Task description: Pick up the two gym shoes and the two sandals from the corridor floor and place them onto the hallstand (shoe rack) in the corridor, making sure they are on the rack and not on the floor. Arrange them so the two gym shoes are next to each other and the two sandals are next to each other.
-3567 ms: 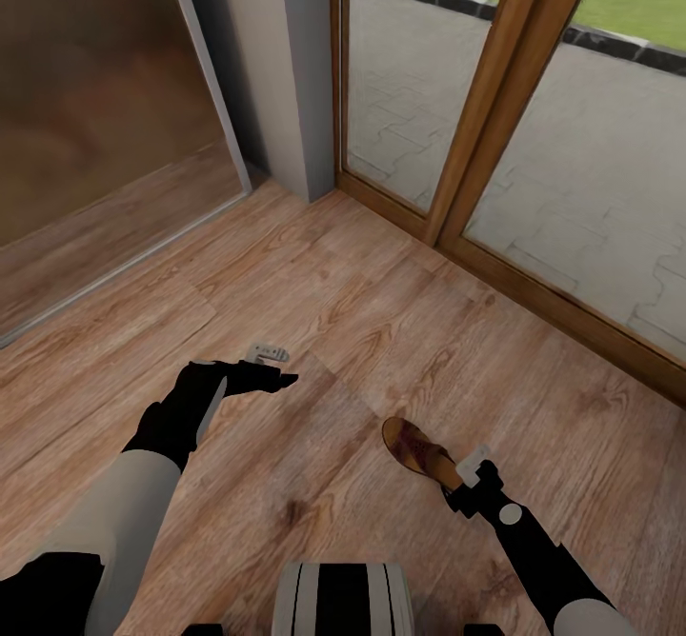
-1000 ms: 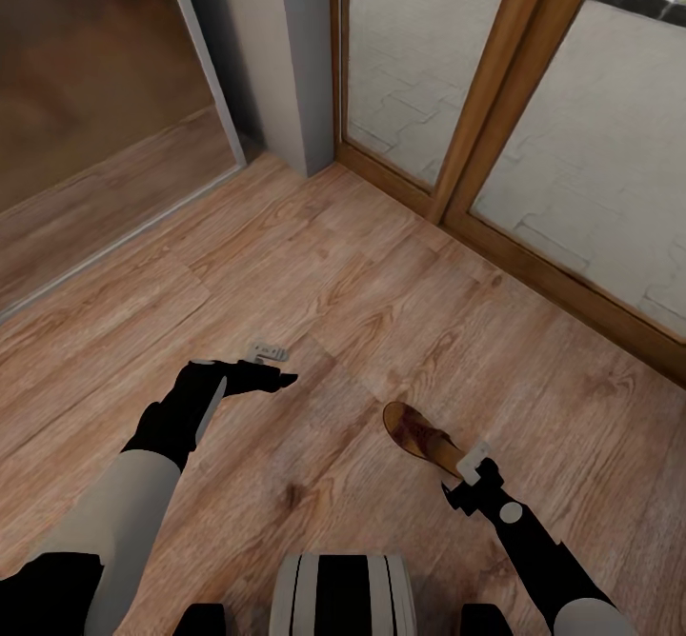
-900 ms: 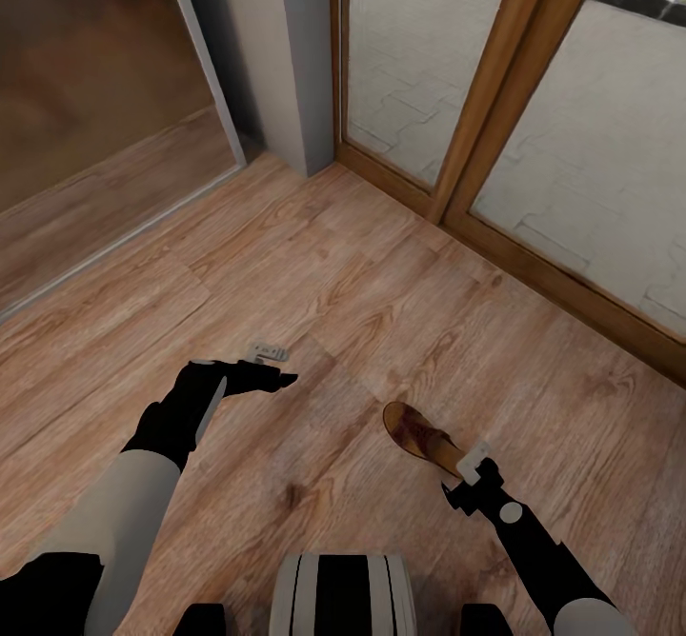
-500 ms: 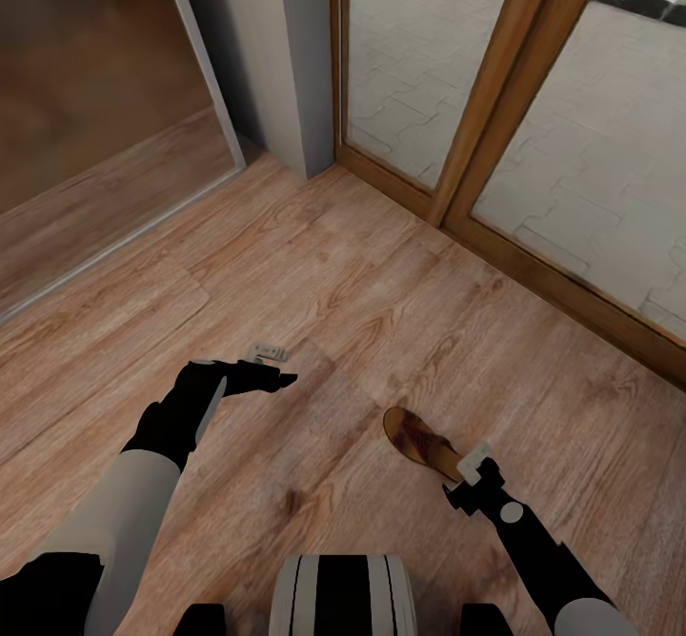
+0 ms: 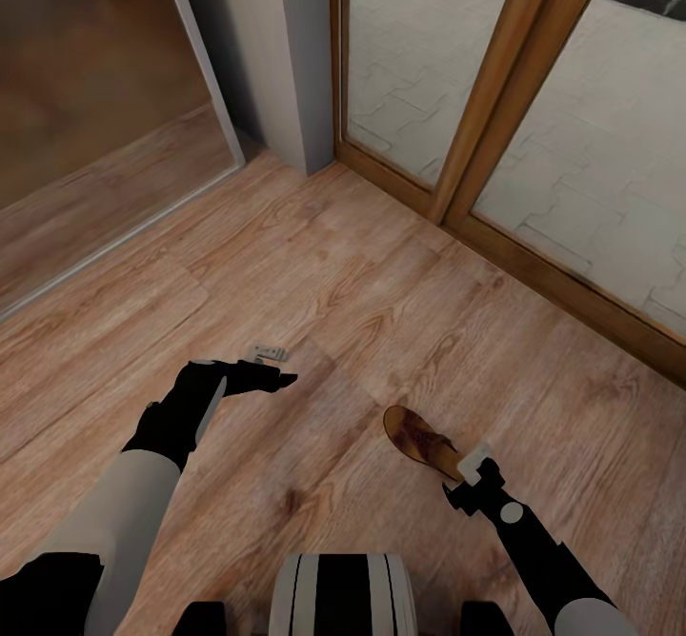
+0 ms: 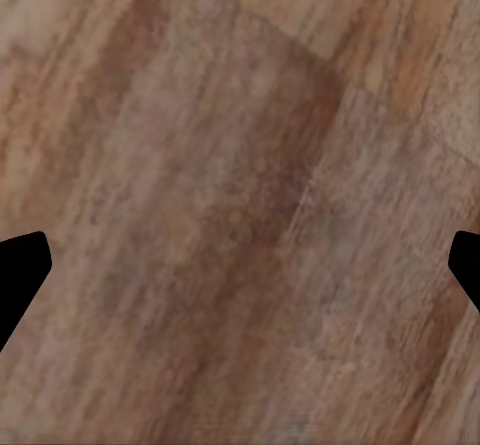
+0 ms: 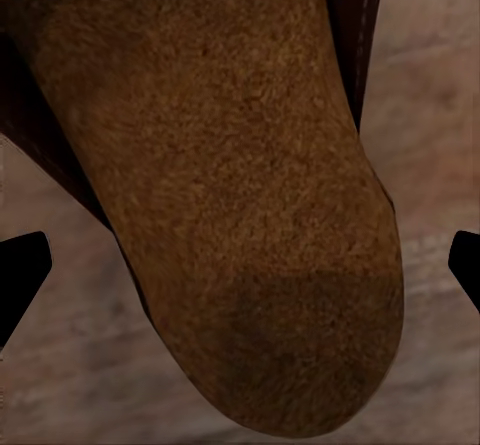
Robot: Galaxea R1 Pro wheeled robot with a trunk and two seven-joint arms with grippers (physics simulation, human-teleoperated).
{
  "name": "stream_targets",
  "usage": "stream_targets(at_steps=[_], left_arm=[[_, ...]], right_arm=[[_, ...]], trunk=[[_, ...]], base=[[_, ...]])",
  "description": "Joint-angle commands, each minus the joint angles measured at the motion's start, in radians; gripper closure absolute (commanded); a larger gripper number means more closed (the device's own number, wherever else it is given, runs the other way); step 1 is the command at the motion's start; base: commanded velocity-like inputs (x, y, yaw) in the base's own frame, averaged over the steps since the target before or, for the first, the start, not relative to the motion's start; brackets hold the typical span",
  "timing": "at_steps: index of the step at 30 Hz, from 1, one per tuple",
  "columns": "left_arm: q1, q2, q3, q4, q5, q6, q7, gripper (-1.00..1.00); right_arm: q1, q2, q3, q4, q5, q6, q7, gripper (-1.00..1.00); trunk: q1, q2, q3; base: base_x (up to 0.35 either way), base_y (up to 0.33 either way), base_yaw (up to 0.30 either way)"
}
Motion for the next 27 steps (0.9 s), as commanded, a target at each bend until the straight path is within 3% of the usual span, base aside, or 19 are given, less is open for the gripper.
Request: stream_targets(at_steps=[1, 15, 16, 27], left_arm=[[0.000, 0.000, -0.001, -0.001, -0.010, 0.001, -0.007, -1.00], [0.000, 0.005, -0.001, -0.001, -0.011, 0.001, -0.007, -1.00], [0.000, 0.005, -0.001, -0.001, -0.011, 0.001, -0.007, -1.00], [0.000, 0.008, 0.001, -0.001, -0.013, 0.001, -0.007, -1.00]], right_arm=[[0.000, 0.001, -0.004, -0.002, 0.008, 0.002, 0.008, -1.00], [0.000, 0.001, -0.004, -0.004, 0.008, 0.002, 0.007, -1.00], [0.000, 0.001, -0.004, -0.004, 0.009, 0.002, 0.007, 1.00], [0.000, 0.001, -0.004, -0.003, 0.009, 0.002, 0.006, 1.00]], trunk=[[0.000, 0.000, -0.005], [0.001, -0.001, -0.012], [0.001, -0.001, -0.012], [0.001, -0.001, -0.012]], base=[[0.000, 0.000, 0.000], [0.000, 0.000, 0.000], [0.000, 0.000, 0.000], [0.000, 0.000, 0.000]])
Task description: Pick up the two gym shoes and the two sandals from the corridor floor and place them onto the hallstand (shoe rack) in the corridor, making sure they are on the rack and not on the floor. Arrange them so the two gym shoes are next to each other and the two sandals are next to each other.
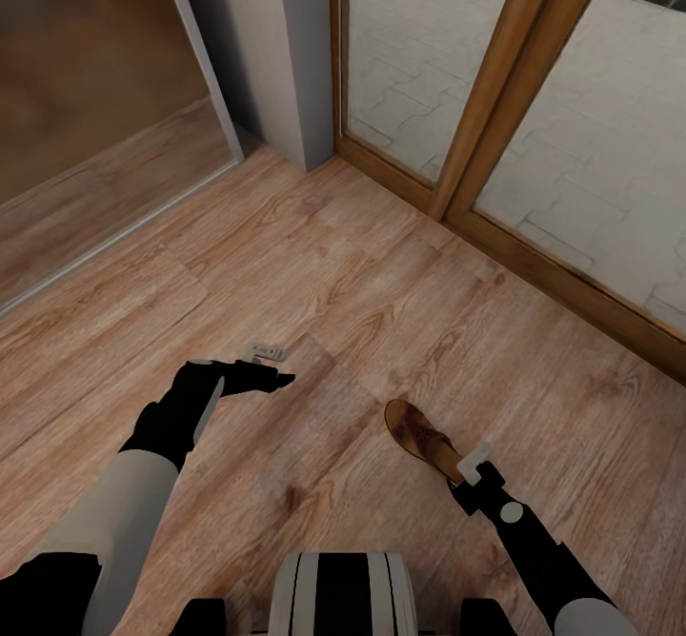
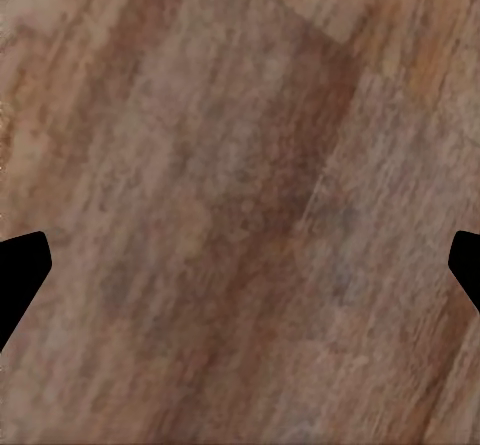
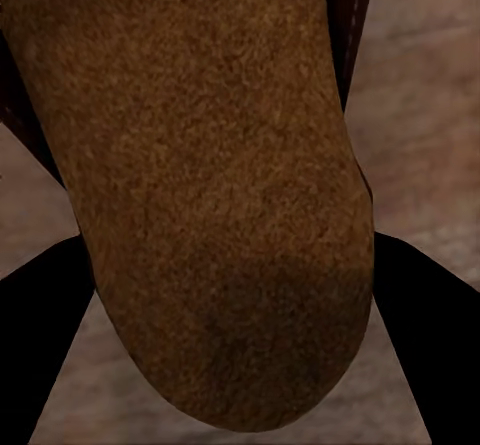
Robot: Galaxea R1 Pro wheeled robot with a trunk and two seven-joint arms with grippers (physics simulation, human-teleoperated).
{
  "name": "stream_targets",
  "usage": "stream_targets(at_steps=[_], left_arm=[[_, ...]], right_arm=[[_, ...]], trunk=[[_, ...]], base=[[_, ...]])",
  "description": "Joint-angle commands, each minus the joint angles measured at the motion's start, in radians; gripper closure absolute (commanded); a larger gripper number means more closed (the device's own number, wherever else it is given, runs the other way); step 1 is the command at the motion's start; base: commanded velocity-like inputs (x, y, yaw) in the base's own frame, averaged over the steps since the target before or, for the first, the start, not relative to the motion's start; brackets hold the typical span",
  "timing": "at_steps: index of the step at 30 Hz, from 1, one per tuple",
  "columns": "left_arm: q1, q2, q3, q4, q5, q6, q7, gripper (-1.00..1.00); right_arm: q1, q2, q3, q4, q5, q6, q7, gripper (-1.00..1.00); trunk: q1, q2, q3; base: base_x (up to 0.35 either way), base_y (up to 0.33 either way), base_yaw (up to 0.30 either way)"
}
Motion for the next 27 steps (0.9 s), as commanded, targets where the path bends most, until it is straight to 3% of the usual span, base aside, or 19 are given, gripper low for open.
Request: stream_targets(at_steps=[1, 11, 23, 27], left_arm=[[0.000, 0.001, -0.001, -0.001, -0.011, 0.001, -0.007, -1.00], [0.006, 0.005, 0.000, -0.004, -0.008, 0.002, -0.010, -1.00], [0.008, 0.008, 0.003, -0.001, -0.011, 0.003, -0.008, -1.00], [0.041, 0.014, 0.011, -0.001, -0.011, -0.008, 0.006, -1.00]], right_arm=[[0.000, 0.001, -0.003, 0.000, 0.007, 0.003, 0.009, 1.00], [0.000, 0.001, -0.004, 0.001, 0.008, 0.002, 0.007, 1.00], [0.000, 0.001, -0.003, 0.000, 0.007, 0.001, 0.007, 1.00], [0.000, 0.001, -0.003, 0.003, 0.005, -0.001, 0.007, 1.00]], trunk=[[0.000, 0.000, -0.001], [0.000, 0.000, -0.001], [-0.005, 0.003, 0.046], [-0.007, 0.004, 0.061]], base=[[0.000, 0.000, 0.000], [0.000, 0.000, 0.000], [0.000, 0.000, 0.000], [0.000, 0.000, 0.000]])
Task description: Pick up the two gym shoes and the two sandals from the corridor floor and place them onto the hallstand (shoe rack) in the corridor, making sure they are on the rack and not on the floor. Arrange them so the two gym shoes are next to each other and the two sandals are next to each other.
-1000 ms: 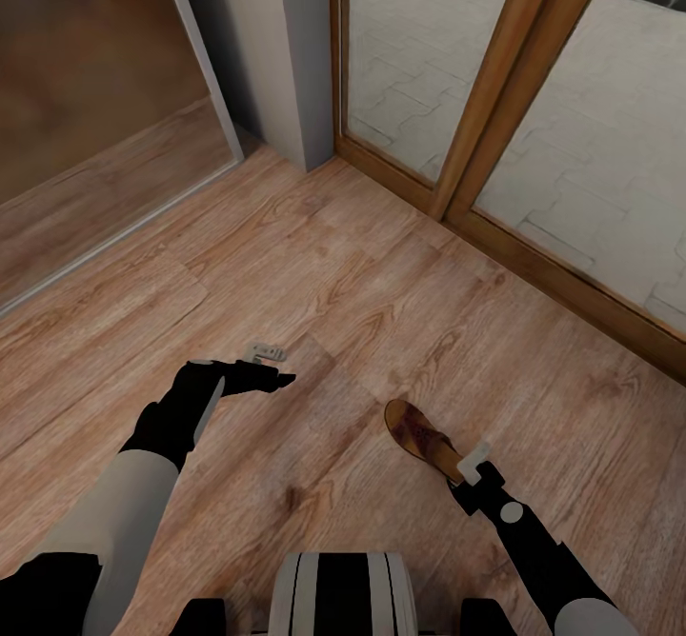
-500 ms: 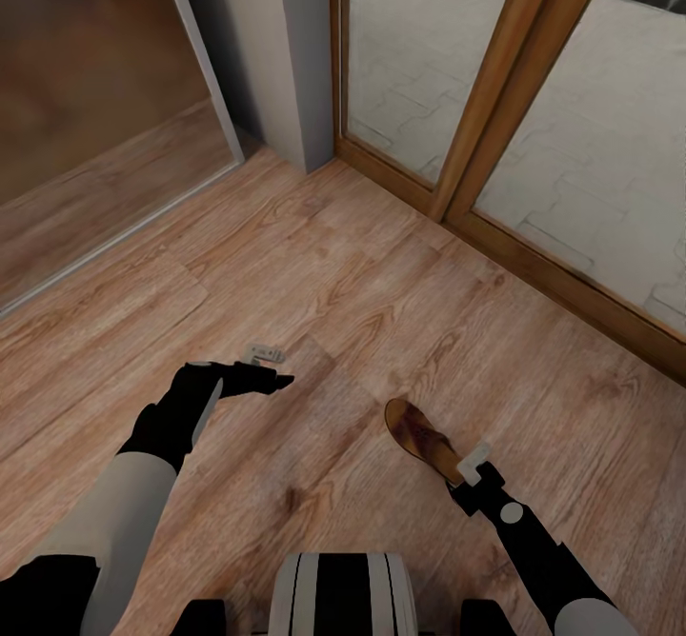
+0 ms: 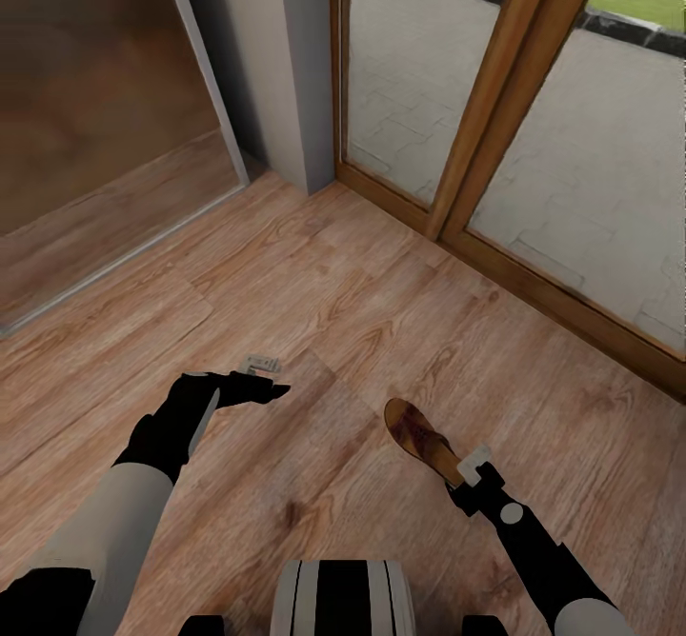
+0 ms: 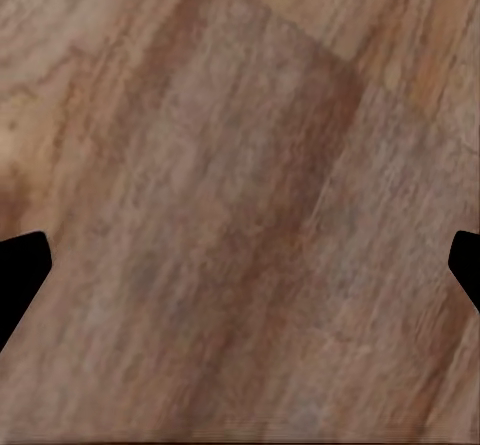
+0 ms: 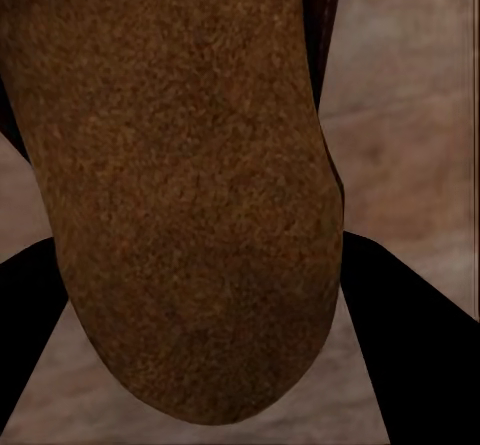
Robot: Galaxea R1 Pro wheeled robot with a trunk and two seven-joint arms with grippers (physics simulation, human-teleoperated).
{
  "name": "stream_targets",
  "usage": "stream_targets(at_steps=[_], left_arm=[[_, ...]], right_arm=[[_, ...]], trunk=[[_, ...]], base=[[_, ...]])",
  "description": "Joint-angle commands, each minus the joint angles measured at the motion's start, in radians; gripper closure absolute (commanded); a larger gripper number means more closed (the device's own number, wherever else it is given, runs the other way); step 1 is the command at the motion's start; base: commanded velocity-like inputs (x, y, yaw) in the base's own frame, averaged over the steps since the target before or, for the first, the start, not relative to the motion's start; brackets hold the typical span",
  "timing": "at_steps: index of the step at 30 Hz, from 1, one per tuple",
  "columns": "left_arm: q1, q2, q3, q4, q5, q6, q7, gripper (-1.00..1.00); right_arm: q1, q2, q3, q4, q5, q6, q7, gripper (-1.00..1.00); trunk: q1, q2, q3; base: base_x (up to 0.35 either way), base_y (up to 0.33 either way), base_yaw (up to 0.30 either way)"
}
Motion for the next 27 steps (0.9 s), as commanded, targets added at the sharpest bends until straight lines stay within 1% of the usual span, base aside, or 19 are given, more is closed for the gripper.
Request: stream_targets(at_steps=[1, 6, 9, 10, 11, 13, 14, 16, 18, 21, 22, 23, 24, 25, 26, 27], left_arm=[[0.003, 0.001, -0.001, -0.002, -0.011, 0.001, -0.005, -1.00], [0.041, 0.020, 0.001, -0.002, -0.010, -0.004, 0.025, -1.00], [0.064, 0.036, 0.001, -0.002, -0.010, -0.005, 0.047, -1.00], [0.073, 0.044, 0.001, -0.002, -0.010, -0.006, 0.052, -1.00], [0.087, 0.059, 0.001, -0.002, -0.010, -0.007, 0.058, -1.00], [0.098, 0.069, 0.002, 0.002, -0.010, -0.008, 0.060, -1.00], [0.142, 0.090, 0.006, 0.006, -0.010, -0.040, 0.086, -1.00], [0.153, 0.095, 0.006, 0.007, -0.010, -0.060, 0.100, -1.00], [0.173, 0.103, 0.007, 0.007, -0.009, -0.091, 0.129, -1.00], [0.191, 0.108, 0.007, 0.008, -0.009, -0.104, 0.147, -1.00], [0.191, 0.108, 0.007, 0.008, -0.009, -0.104, 0.147, -1.00], [0.247, 0.112, 0.052, 0.013, -0.006, -0.133, 0.159, -1.00], [0.253, 0.112, 0.078, 0.019, -0.006, -0.157, 0.159, -1.00], [0.256, 0.112, 0.094, 0.028, -0.006, -0.176, 0.159, -1.00], [0.261, 0.112, 0.105, 0.042, -0.006, -0.194, 0.159, -1.00], [0.263, 0.112, 0.110, 0.050, -0.006, -0.203, 0.159, -1.00]], right_arm=[[0.000, 0.001, -0.004, -0.002, 0.008, 0.002, 0.008, 1.00], [0.000, 0.003, -0.002, -0.004, 0.007, 0.003, 0.008, 1.00], [0.000, 0.005, -0.002, -0.005, 0.005, 0.003, 0.009, 1.00], [0.000, 0.009, -0.002, -0.006, 0.005, 0.003, 0.009, 1.00], [0.000, 0.014, -0.002, -0.007, 0.005, 0.002, 0.009, 1.00], [0.000, 0.017, -0.002, -0.008, 0.004, 0.003, 0.010, 1.00], [0.000, 0.021, -0.004, -0.010, -0.005, 0.003, 0.011, 1.00], [0.001, 0.022, -0.004, -0.010, -0.015, 0.003, 0.011, 1.00], [0.001, 0.022, -0.004, -0.010, -0.040, 0.003, 0.011, 1.00], [0.001, 0.022, -0.003, -0.010, -0.065, 0.003, 0.011, 1.00], [0.001, 0.022, -0.003, -0.010, -0.065, 0.003, 0.011, 1.00], [0.001, 0.021, -0.004, -0.011, -0.137, 0.002, 0.010, 1.00], [0.001, 0.021, -0.006, -0.012, -0.158, 0.002, 0.010, 1.00], [0.002, 0.021, -0.007, -0.012, -0.171, 0.002, 0.010, 1.00], [0.002, 0.021, -0.008, -0.012, -0.185, 0.002, 0.009, 1.00], [0.002, 0.021, -0.008, -0.011, -0.192, 0.002, 0.009, 1.00]], trunk=[[-0.001, 0.000, 0.003], [-0.003, 0.001, 0.023], [-0.004, 0.002, 0.034], [-0.005, 0.002, 0.038], [-0.005, 0.002, 0.042], [-0.006, 0.003, 0.050], [-0.006, 0.003, 0.054], [-0.007, 0.004, 0.061], [-0.008, 0.004, 0.069], [-0.010, 0.005, 0.081], [-0.010, 0.005, 0.085], [-0.010, 0.005, 0.090], [-0.011, 0.005, 0.095], [-0.011, 0.006, 0.100], [-0.012, 0.006, 0.105], [-0.012, 0.006, 0.111]], base=[[0.000, 0.000, 0.000], [0.000, 0.000, 0.000], [0.000, 0.000, 0.000], [0.000, 0.000, 0.000], [0.000, 0.000, 0.000], [0.000, 0.000, 0.000], [0.000, 0.000, 0.000], [0.000, 0.000, 0.000], [0.000, 0.000, 0.000], [0.000, 0.000, 0.000], [0.000, 0.000, 0.000], [0.000, 0.000, 0.000], [0.000, 0.000, 0.000], [0.000, 0.000, 0.000], [0.000, 0.000, 0.000], [0.000, 0.000, 0.000]])
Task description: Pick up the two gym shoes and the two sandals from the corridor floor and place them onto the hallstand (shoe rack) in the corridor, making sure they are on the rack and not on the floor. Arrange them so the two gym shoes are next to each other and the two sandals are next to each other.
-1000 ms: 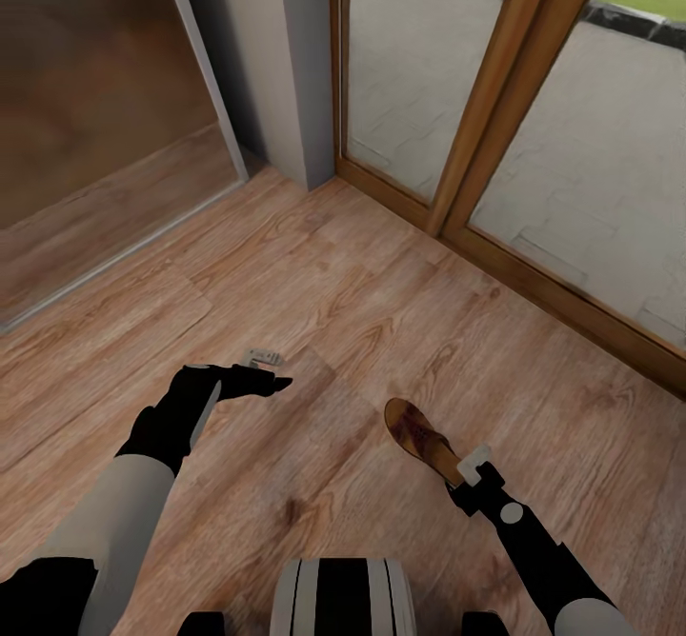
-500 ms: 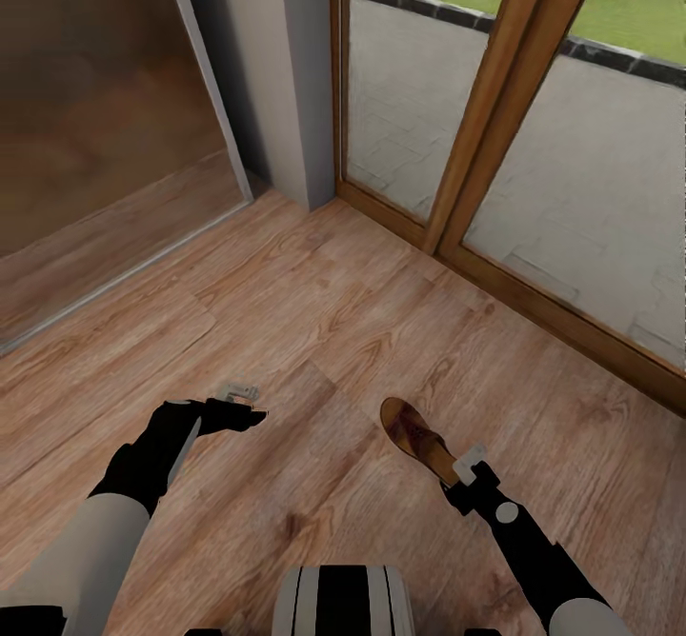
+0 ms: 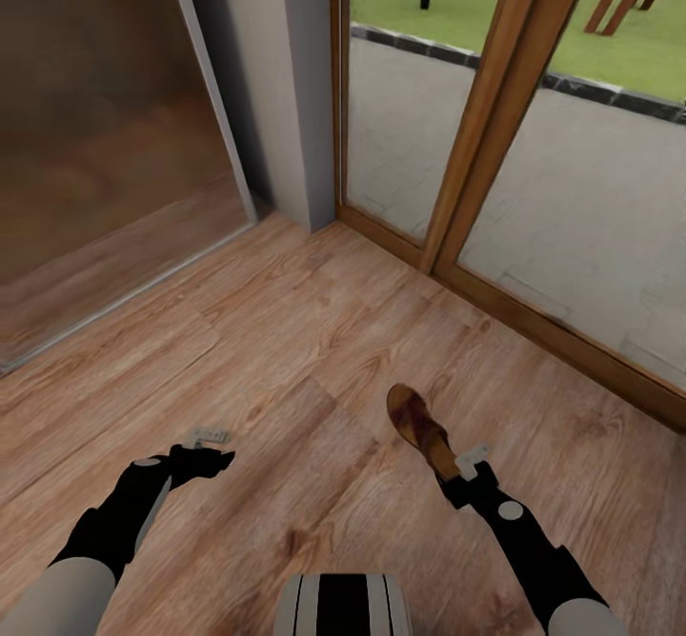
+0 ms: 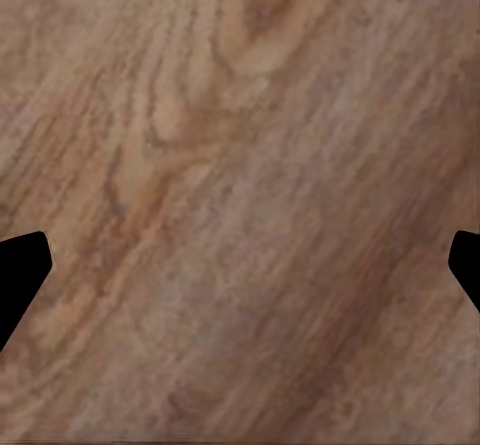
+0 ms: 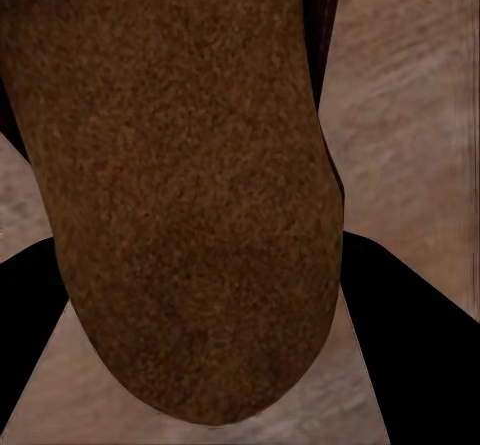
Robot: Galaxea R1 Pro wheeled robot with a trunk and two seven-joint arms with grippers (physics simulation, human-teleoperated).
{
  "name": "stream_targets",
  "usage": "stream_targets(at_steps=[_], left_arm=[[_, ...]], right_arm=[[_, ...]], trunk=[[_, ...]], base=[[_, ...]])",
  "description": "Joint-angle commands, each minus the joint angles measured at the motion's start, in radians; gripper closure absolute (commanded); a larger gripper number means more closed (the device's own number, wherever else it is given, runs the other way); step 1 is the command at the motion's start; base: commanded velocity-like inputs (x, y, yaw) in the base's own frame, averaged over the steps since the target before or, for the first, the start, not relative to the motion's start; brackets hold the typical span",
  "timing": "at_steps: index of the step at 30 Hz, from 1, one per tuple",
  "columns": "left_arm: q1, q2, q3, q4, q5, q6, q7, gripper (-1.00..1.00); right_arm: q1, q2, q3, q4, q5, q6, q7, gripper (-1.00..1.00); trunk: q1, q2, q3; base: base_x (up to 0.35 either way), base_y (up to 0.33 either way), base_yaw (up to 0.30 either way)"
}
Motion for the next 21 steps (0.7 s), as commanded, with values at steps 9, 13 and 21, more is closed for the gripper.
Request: stream_targets(at_steps=[9, 13, 21], left_arm=[[0.032, -0.002, 0.024, 0.208, -0.008, -0.223, 0.098, -1.00], [0.036, -0.012, 0.025, 0.375, -0.001, -0.392, 0.192, -1.00], [0.038, -0.015, 0.027, 0.609, 0.074, -0.612, 0.222, -1.00]], right_arm=[[0.003, 0.000, -0.005, 0.004, -0.042, -0.023, 0.007, 1.00], [0.018, -0.001, -0.005, 0.010, -0.098, -0.072, 0.005, 1.00], [0.095, -0.001, -0.005, 0.020, -0.127, -0.122, -0.021, 1.00]], trunk=[[-0.004, 0.002, 0.048], [-0.006, 0.003, 0.070], [-0.010, 0.005, 0.114]], base=[[0.000, 0.000, 0.000], [0.000, 0.000, 0.000], [0.000, 0.000, -0.037]])
